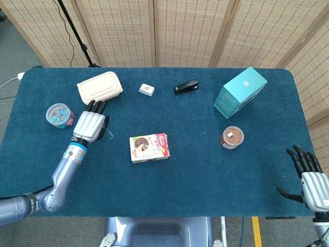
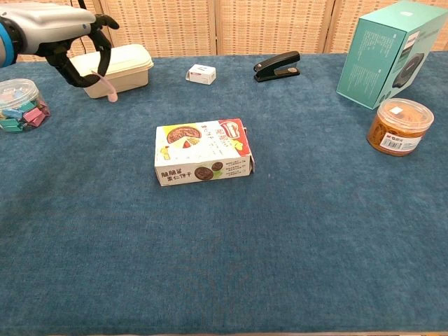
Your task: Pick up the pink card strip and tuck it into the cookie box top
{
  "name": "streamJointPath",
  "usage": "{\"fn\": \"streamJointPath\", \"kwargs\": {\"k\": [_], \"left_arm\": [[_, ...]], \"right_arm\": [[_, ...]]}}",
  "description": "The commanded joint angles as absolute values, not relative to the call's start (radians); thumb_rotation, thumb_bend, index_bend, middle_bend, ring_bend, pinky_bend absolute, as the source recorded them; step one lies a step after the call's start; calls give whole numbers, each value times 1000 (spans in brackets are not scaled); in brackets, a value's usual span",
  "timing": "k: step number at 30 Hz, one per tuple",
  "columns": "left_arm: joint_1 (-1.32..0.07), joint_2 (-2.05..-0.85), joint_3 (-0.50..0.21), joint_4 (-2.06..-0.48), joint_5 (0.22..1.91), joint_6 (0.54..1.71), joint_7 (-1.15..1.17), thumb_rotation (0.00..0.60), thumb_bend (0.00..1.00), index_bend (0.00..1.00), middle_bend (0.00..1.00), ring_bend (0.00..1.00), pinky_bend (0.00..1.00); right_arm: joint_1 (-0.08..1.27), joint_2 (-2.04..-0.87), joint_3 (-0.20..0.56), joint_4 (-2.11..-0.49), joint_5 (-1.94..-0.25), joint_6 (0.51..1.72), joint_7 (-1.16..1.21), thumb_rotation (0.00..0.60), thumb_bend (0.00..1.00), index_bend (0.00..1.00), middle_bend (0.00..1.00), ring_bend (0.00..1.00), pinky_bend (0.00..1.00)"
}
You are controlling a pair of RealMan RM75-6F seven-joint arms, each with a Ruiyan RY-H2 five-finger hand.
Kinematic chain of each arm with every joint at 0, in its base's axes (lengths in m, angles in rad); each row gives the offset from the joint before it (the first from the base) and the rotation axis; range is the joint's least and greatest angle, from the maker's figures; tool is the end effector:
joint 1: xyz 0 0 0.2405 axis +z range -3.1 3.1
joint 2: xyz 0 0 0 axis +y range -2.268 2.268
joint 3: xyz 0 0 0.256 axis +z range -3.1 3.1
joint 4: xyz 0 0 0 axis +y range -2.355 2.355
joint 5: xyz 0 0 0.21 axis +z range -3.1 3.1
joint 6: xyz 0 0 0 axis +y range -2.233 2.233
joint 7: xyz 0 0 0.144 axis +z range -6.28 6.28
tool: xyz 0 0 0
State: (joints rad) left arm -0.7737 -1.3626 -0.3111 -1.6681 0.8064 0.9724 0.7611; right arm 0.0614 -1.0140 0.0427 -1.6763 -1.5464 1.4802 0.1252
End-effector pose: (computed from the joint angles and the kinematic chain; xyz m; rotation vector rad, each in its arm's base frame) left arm -0.1339 0.3725 0.0529 -1.7665 -0.7739 -0.7201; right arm -0.3044 -0.1717 0.1820 1.3883 -0.9733 0.9702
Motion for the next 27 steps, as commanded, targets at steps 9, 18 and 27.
{"fn": "streamJointPath", "kwargs": {"k": [9, 18, 27], "left_arm": [[-900, -1436, -244, -1689, 675, 1031, 928, 600, 473, 627, 0, 0, 0], [-997, -1494, -240, -1680, 545, 1061, 1009, 600, 473, 627, 0, 0, 0], [-1103, -1573, -263, -1636, 387, 1112, 1096, 600, 474, 627, 0, 0, 0]], "right_arm": [[64, -1012, 40, -1678, -1549, 1478, 130, 600, 0, 0, 0, 0, 0], [66, -1006, 41, -1674, -1544, 1471, 150, 600, 0, 0, 0, 0, 0], [70, -1001, 44, -1665, -1534, 1463, 175, 600, 0, 0, 0, 0, 0]]}}
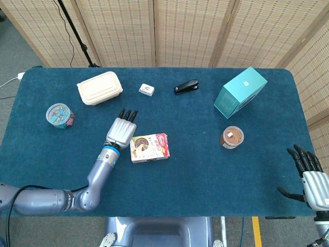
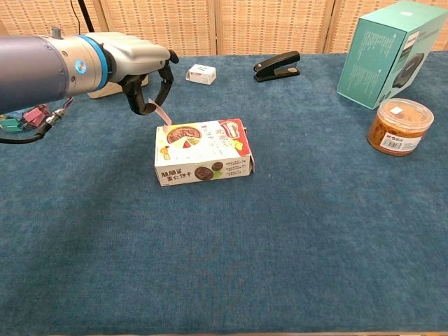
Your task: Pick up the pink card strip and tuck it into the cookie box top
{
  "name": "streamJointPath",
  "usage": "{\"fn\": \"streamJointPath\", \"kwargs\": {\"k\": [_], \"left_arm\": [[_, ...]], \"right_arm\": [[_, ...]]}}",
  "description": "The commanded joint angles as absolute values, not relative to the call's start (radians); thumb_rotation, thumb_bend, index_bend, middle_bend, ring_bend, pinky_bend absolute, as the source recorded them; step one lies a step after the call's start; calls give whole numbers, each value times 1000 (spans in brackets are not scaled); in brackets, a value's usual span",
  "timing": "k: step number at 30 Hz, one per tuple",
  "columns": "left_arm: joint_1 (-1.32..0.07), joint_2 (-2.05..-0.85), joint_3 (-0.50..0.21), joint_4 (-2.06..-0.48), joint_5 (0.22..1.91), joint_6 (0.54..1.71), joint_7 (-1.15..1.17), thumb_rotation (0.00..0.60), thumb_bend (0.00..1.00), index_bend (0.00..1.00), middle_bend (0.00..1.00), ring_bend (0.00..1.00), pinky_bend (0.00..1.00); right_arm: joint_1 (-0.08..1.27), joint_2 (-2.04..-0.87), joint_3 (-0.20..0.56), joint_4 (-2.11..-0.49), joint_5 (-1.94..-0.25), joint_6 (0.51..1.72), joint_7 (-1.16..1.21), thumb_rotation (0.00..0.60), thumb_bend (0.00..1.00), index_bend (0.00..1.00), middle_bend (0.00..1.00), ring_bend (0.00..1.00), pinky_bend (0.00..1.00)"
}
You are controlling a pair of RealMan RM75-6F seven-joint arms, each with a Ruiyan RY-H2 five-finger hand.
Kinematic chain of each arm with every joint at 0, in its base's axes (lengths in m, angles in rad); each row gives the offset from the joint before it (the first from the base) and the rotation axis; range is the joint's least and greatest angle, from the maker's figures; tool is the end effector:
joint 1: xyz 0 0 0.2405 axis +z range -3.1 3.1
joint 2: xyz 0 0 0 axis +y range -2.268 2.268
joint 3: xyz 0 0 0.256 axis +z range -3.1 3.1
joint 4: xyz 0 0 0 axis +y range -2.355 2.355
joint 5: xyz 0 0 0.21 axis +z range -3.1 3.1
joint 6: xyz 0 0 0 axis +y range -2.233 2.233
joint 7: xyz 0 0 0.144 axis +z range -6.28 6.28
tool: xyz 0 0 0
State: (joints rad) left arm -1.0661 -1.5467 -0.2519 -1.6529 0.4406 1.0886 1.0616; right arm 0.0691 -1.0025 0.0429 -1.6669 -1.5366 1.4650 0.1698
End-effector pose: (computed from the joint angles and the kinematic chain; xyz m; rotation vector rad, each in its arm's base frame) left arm -0.0631 0.3702 -0.0138 -1.8949 -0.7084 -0.5487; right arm -0.3078 -0.1743 0.1853 1.3805 -1.0022 0.9784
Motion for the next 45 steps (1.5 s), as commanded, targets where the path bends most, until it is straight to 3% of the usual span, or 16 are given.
{"fn": "streamJointPath", "kwargs": {"k": [1, 15, 27, 30, 34, 37, 42, 45], "left_arm": [[-1112, -1579, -265, -1633, 371, 1118, 1104, 600, 474, 627, 0, 0, 0], [-1176, -1640, -262, -1579, 270, 1148, 1134, 600, 475, 625, 0, 0, 0], [-1181, -1653, -251, -1558, 295, 1139, 1091, 600, 468, 495, 0, 0, 0], [-1179, -1650, -252, -1563, 308, 1142, 1075, 600, 462, 401, 0, 0, 0], [-1165, -1630, -260, -1586, 342, 1154, 1036, 600, 448, 152, 0, 0, 0], [-1133, -1574, -265, -1649, 393, 1172, 982, 600, 370, 8, 0, 0, 0], [-1042, -1459, -231, -1753, 527, 1199, 863, 600, 84, 0, 0, 0, 0], [-959, -1382, -189, -1804, 653, 1210, 745, 600, 44, 0, 0, 0, 0]], "right_arm": [[71, -1001, 44, -1664, -1533, 1462, 178, 600, 0, 0, 0, 0, 0], [69, -992, 44, -1662, -1537, 1467, 207, 600, 0, 0, 0, 0, 0], [67, -987, 43, -1661, -1542, 1474, 222, 600, 0, 0, 0, 0, 0], [66, -986, 43, -1660, -1541, 1476, 225, 600, 0, 0, 0, 0, 0], [66, -985, 44, -1658, -1540, 1476, 229, 600, 0, 0, 0, 0, 0], [65, -989, 47, -1655, -1537, 1479, 238, 600, 0, 0, 0, 0, 0], [66, -1002, 51, -1647, -1533, 1481, 250, 600, 0, 0, 0, 0, 0], [71, -1014, 55, -1644, -1527, 1476, 241, 600, 0, 0, 0, 0, 0]]}}
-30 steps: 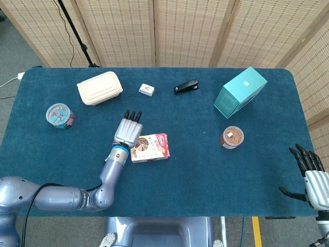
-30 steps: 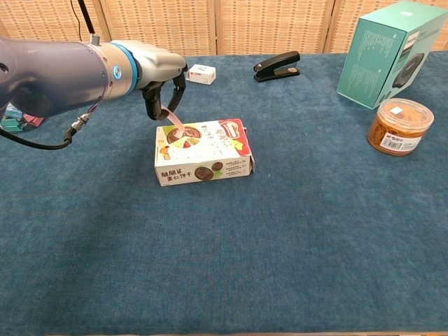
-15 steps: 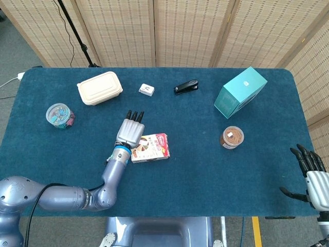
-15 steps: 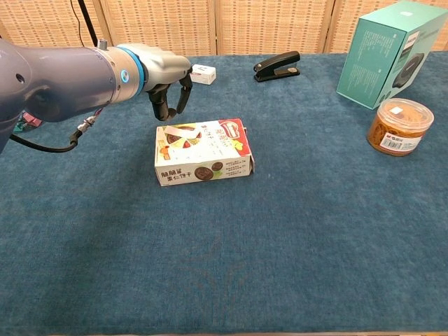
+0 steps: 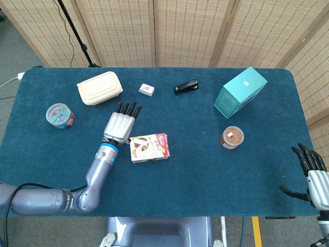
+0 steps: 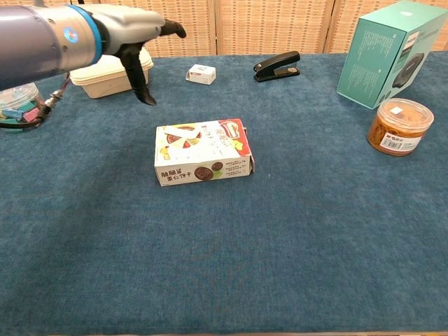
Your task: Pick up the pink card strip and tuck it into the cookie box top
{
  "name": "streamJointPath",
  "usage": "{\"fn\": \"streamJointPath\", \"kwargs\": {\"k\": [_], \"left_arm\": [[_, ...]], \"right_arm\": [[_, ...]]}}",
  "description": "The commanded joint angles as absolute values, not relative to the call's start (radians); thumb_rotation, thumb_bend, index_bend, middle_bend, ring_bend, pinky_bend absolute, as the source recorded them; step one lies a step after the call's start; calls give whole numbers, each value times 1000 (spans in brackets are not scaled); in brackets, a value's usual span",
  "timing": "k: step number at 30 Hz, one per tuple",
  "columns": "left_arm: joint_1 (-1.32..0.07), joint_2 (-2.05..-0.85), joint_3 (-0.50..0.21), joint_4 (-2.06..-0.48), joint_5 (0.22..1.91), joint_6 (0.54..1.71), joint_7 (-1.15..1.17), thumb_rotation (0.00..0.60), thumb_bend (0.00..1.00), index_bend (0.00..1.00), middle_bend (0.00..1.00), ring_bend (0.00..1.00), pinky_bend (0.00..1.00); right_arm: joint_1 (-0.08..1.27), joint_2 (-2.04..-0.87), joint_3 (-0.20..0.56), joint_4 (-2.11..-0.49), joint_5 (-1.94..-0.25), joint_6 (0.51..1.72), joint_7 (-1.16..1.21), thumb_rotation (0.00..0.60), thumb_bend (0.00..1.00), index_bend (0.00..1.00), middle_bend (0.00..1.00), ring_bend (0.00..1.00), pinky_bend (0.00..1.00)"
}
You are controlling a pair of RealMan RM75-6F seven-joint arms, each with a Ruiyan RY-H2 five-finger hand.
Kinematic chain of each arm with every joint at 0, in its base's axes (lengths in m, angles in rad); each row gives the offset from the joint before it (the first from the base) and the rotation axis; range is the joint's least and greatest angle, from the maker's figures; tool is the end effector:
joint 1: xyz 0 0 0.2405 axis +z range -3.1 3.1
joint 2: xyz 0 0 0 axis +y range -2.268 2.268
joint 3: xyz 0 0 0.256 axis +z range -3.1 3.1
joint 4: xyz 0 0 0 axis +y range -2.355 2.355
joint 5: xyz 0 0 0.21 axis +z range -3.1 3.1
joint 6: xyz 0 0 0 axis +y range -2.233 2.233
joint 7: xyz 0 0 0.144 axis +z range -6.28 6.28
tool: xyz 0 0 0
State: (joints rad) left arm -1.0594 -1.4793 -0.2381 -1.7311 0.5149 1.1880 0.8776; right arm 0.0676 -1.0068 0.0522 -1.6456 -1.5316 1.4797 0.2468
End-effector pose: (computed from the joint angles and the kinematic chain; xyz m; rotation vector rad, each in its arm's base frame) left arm -0.0585 0.3693 0.0160 -1.7853 -0.7808 -0.7193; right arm -0.3108 -0.1761 0.1896 1.3395 -1.0315 1.0369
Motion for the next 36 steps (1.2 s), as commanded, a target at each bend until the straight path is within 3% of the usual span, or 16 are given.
{"fn": "streamJointPath", "kwargs": {"k": [1, 9, 16, 23, 30, 36], "left_arm": [[-930, -1358, -173, -1816, 696, 1214, 705, 600, 44, 0, 0, 0, 0], [-703, -1174, -40, -1868, 978, 1293, 431, 600, 43, 0, 0, 0, 0], [-545, -1090, 23, -1878, 1060, 1363, 280, 600, 43, 0, 0, 0, 0], [-457, -1060, 19, -1888, 1075, 1422, 251, 600, 42, 0, 0, 0, 0], [-392, -1020, 5, -1898, 1125, 1443, 174, 600, 42, 0, 0, 0, 0], [-346, -986, -3, -1914, 1175, 1463, 122, 600, 42, 0, 0, 0, 0]], "right_arm": [[73, -1017, 57, -1645, -1526, 1474, 237, 600, 0, 0, 0, 0, 0], [127, -1035, 106, -1668, -1508, 1445, 145, 600, 0, 0, 0, 0, 0], [204, -1022, 161, -1751, -1522, 1414, -3, 600, 0, 0, 0, 0, 0], [315, -1094, 217, -1794, -1529, 1350, -130, 600, 0, 0, 0, 0, 0], [492, -1210, 287, -1864, -1384, 1164, -332, 600, 0, 0, 0, 0, 0], [619, -1337, 333, -1862, -1251, 1095, -500, 600, 0, 0, 0, 0, 0]]}}
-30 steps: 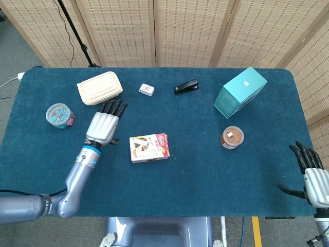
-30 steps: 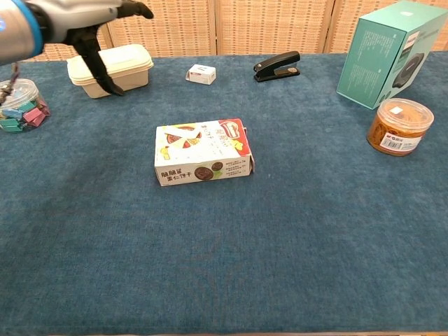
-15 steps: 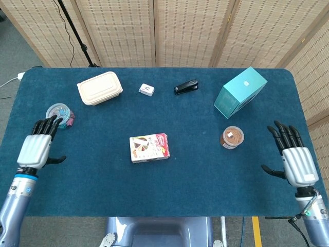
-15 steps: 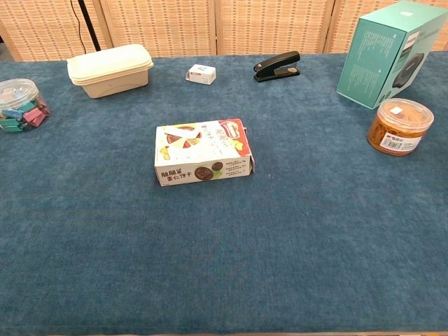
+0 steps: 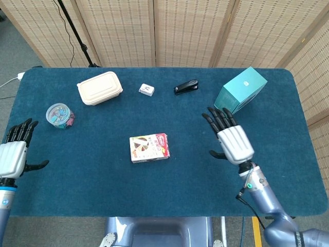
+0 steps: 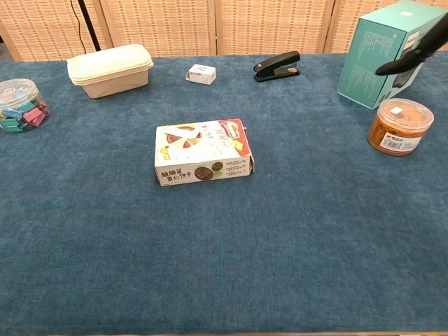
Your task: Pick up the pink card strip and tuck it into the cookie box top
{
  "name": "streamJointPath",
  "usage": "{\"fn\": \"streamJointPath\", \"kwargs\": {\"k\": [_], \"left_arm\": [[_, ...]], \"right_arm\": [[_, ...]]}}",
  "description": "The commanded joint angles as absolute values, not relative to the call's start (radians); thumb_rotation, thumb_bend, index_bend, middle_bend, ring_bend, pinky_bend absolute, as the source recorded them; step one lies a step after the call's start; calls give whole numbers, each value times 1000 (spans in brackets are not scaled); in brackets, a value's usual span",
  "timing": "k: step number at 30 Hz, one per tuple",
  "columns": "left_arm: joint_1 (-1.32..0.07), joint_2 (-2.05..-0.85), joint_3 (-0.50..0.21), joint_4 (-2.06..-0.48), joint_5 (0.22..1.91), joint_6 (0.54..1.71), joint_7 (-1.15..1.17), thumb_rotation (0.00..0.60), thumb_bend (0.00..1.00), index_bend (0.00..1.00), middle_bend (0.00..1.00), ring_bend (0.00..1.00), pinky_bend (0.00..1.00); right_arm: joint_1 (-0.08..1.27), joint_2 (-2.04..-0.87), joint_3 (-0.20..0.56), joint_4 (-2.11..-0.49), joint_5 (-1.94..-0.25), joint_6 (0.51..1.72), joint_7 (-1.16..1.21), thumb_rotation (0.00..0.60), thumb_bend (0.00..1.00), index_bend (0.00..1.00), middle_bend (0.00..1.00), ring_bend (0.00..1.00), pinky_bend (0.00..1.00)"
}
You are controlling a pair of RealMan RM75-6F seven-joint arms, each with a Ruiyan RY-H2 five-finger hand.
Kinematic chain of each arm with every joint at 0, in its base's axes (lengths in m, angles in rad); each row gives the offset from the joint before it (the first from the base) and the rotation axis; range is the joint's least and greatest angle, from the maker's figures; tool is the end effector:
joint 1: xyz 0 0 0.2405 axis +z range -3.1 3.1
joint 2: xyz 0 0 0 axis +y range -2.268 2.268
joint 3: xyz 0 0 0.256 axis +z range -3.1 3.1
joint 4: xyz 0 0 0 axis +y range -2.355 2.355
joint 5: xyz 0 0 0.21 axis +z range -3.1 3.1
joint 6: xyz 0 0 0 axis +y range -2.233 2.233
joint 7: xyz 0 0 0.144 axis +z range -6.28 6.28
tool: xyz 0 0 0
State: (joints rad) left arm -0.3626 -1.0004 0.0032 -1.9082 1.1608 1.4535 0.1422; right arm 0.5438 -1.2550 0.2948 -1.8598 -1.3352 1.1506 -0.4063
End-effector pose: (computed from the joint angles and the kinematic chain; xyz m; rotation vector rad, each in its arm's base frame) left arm -0.2562 0.2367 0.1708 -1.3397 -0.9956 -0.8854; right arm -0.1244 -0.3086 0.0984 1.7163 -0.7131 1.1577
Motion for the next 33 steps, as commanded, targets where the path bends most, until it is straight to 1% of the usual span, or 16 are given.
{"fn": "streamJointPath", "kwargs": {"k": [1, 6, 12, 19, 28, 33], "left_arm": [[-338, -980, -6, -1915, 1179, 1465, 112, 600, 42, 0, 0, 0, 0], [-312, -960, -20, -1917, 1188, 1458, 68, 600, 42, 0, 0, 0, 0], [-287, -942, -40, -1911, 1196, 1448, 20, 600, 43, 0, 0, 0, 0], [-265, -935, -53, -1908, 1211, 1444, 2, 600, 42, 0, 0, 0, 0], [-238, -937, -66, -1917, 1227, 1459, 26, 600, 42, 0, 0, 0, 0], [-229, -934, -71, -1921, 1237, 1453, 21, 600, 42, 0, 0, 0, 0]], "right_arm": [[647, -1366, 345, -1851, -1211, 1084, -533, 600, 0, 0, 0, 0, 0], [726, -1459, 368, -1833, -1105, 1089, -628, 600, 0, 0, 0, 0, 0], [839, -1619, 403, -1706, -1011, 1119, -713, 600, 0, 0, 0, 0, 0], [926, -1747, 425, -1578, -949, 1129, -735, 600, 0, 0, 0, 0, 0], [999, -1839, 435, -1475, -889, 1134, -765, 600, 0, 0, 0, 0, 0], [1023, -1853, 424, -1454, -882, 1118, -767, 600, 0, 5, 0, 0, 0]]}}
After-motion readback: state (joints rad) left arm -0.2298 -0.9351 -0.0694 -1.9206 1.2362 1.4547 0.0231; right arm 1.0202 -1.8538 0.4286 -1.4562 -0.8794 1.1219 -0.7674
